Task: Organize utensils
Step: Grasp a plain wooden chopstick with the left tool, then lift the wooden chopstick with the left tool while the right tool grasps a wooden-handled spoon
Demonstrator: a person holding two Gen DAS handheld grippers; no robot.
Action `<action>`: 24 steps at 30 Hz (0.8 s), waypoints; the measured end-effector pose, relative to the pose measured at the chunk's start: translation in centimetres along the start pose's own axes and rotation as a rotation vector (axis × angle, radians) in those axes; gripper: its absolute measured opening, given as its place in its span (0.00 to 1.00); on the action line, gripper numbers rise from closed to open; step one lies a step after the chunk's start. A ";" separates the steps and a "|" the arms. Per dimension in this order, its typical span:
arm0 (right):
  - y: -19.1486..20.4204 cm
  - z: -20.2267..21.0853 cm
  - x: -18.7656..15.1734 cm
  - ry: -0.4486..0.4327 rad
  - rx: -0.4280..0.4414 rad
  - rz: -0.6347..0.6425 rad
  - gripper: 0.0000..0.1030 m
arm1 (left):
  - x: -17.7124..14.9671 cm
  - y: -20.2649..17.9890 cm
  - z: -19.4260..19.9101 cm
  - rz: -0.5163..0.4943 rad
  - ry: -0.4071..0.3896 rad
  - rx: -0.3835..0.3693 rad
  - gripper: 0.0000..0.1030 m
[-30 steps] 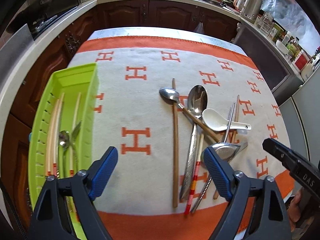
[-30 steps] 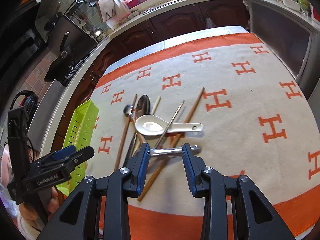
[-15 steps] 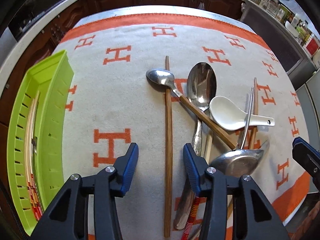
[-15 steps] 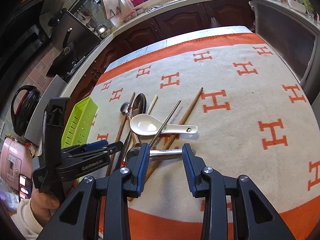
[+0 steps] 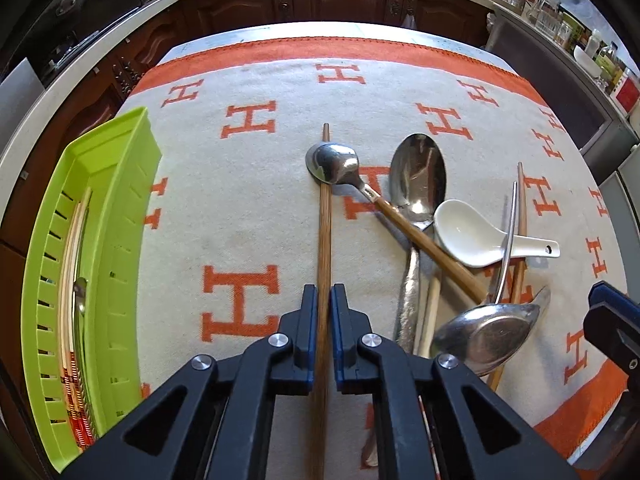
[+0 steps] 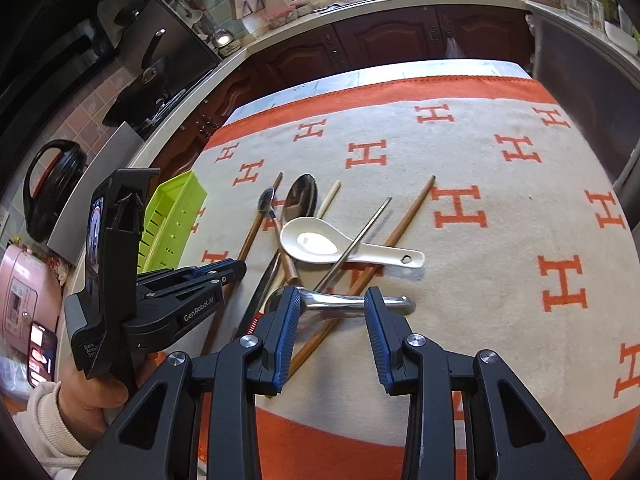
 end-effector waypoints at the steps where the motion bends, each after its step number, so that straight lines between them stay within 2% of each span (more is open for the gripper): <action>1: 0.4 0.1 0.0 -0.002 0.000 0.011 0.33 | -0.2 0.3 0.1 0.005 -0.002 0.001 0.04; 8: 3.3 -0.5 -0.1 0.009 0.000 0.096 0.33 | -1.5 2.1 0.6 0.053 -0.006 -0.012 0.04; 14: 7.1 -1.8 0.3 0.050 0.038 0.189 0.33 | -2.7 3.2 0.9 0.089 -0.018 -0.038 0.04; 21: 12.1 -5.2 0.7 0.116 0.081 0.366 0.33 | -3.7 3.8 1.2 0.138 -0.046 -0.103 0.04; 24: 13.0 -7.3 1.0 0.138 0.062 0.427 0.33 | -4.0 4.0 1.2 0.152 -0.050 -0.119 0.04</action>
Point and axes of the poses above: each gripper's, at about its wrist camera, not at the fingertips, and z roughly against the way its jaws point, y to its left, x to its top, the point moved 9 cm from there along -z, roughly the way its jaws point, and after that the axes turned 12 degrees about -z, right-handed, at the moved point
